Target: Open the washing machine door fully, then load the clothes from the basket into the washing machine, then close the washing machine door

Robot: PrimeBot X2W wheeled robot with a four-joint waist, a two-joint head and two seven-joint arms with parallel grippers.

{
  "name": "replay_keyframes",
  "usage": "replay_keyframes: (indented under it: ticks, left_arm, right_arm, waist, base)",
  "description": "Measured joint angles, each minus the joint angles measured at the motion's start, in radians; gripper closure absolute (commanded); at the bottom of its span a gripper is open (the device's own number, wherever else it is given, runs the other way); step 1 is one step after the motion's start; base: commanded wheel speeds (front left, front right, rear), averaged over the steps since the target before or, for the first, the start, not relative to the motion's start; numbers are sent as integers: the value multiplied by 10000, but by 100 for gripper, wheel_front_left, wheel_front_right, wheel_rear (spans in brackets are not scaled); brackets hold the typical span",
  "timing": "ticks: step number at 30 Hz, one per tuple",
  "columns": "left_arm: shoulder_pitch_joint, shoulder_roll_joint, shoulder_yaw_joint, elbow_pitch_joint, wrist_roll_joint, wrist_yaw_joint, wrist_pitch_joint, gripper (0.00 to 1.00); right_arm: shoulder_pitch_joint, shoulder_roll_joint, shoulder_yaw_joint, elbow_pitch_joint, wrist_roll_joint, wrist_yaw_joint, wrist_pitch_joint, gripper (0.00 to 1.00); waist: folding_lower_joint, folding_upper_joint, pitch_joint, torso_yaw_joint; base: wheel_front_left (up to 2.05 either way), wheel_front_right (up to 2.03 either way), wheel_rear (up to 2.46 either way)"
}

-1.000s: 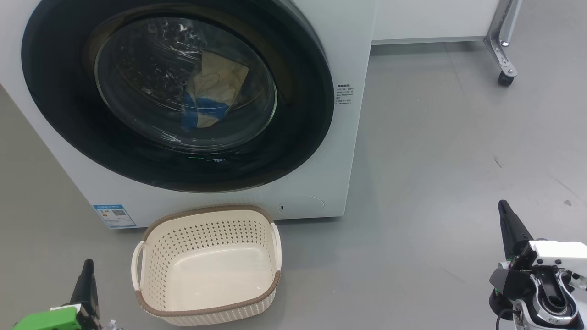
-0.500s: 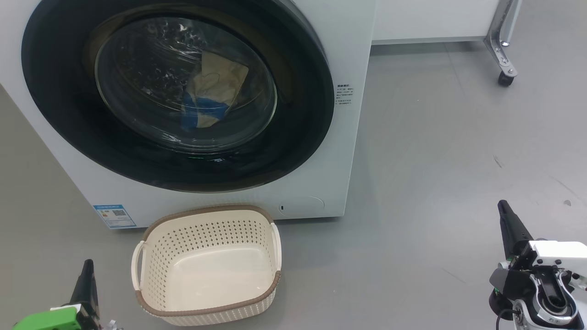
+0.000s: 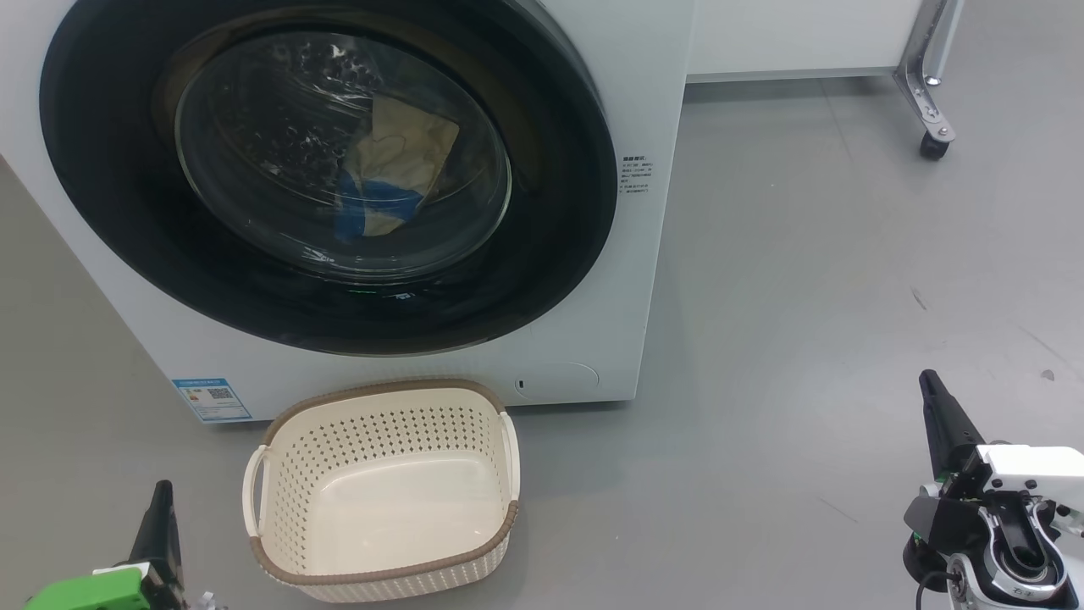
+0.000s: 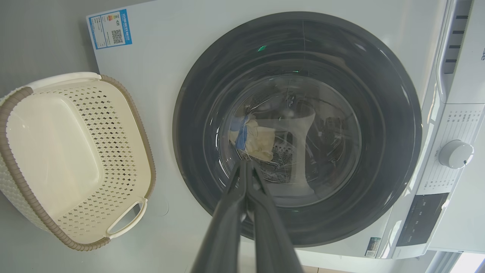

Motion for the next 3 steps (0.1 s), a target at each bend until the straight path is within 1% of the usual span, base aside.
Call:
replay_keyframes:
  ticks: [3]
  left_arm:
    - [-1, 0, 0, 2, 0, 0, 0, 100]
  right_arm:
    - [0, 0, 0, 0, 0, 0, 0, 100]
  waist:
    - [0, 0, 0, 0]
  base:
    - [0, 0, 0]
